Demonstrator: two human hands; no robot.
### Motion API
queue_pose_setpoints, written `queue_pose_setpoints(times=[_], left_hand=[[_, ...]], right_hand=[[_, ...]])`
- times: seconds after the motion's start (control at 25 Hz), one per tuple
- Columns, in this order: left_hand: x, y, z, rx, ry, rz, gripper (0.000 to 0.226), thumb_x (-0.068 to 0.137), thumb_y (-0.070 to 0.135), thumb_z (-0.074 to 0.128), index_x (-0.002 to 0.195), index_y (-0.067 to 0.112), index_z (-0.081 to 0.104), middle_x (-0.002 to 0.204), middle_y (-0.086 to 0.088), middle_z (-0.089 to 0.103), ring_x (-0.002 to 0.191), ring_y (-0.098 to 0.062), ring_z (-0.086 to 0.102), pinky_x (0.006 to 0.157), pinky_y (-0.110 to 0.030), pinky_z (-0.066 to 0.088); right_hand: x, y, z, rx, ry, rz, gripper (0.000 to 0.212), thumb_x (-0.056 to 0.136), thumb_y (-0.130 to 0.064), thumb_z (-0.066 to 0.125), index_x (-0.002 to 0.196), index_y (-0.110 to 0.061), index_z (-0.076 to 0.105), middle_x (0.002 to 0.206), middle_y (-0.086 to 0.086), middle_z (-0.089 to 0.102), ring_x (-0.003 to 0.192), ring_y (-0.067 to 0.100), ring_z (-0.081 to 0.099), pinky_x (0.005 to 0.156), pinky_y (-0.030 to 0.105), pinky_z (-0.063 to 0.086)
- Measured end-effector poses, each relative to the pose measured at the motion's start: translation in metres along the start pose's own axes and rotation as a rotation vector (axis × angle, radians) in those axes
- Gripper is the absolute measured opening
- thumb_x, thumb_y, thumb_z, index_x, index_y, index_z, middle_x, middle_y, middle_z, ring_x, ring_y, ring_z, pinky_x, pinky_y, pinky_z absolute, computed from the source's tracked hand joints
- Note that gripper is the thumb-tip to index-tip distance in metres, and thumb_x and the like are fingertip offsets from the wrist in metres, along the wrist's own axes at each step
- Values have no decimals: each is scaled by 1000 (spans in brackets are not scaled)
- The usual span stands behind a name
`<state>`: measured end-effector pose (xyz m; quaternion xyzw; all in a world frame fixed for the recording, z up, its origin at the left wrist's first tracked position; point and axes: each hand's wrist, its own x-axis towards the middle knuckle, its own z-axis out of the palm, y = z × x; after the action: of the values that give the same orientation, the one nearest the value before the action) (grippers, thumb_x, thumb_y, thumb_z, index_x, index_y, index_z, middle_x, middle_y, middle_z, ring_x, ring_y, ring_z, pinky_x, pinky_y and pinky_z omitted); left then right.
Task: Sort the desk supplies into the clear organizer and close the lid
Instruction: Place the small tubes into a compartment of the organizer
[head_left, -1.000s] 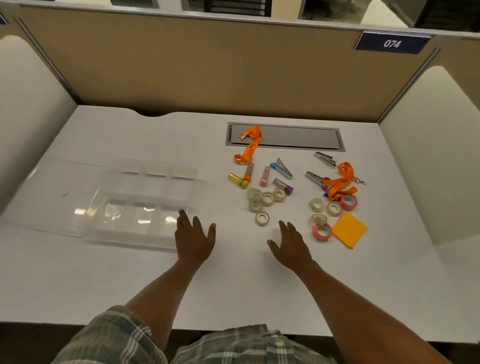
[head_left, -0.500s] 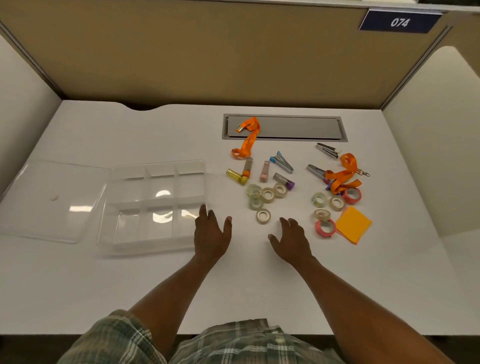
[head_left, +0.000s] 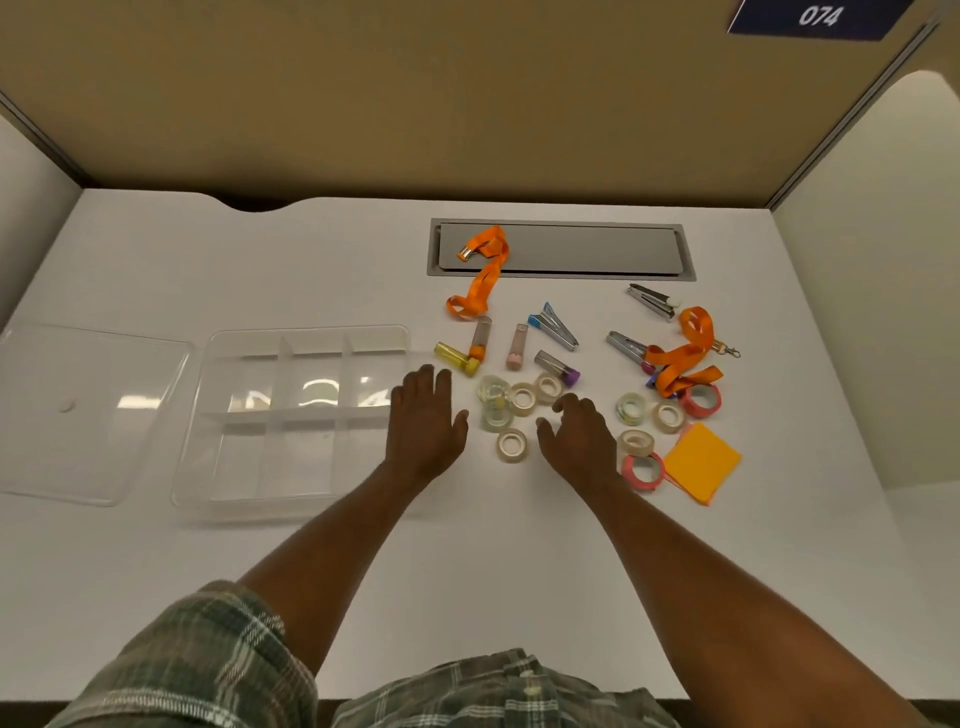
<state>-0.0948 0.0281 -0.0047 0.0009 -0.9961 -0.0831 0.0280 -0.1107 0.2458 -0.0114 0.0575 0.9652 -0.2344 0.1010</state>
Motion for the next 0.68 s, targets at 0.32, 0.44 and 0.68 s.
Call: queue_pose_setpoints(times=[0.32,0.44,0.68], left_hand=[[72,-4,9,184,-228,233,47,88,8,59,134,6,49,145,-21,45,139,-40,35,117,-54,22],[83,-5,14,190,-220,243,40,94,6,47,134,6,48,139,-19,50,137,-38,37,119,-52,18],[87,-5,21,237,-210,245,29,96,9,41,121,5,54,112,-15,61,108,-35,54,109,-51,29]], right_hand=[[84,-56,-10,-110,-130,-210,45,97,-39,52,140,-29,46,127,10,55,111,28,61,85,34,49],[105,-64,-1,-182,-178,-159,42,97,-40,50,139,-31,49,131,9,53,112,27,62,86,34,50],[109,-66,11,-213,-175,-106,31,96,-39,55,125,-29,54,119,7,56,98,23,63,79,34,53]])
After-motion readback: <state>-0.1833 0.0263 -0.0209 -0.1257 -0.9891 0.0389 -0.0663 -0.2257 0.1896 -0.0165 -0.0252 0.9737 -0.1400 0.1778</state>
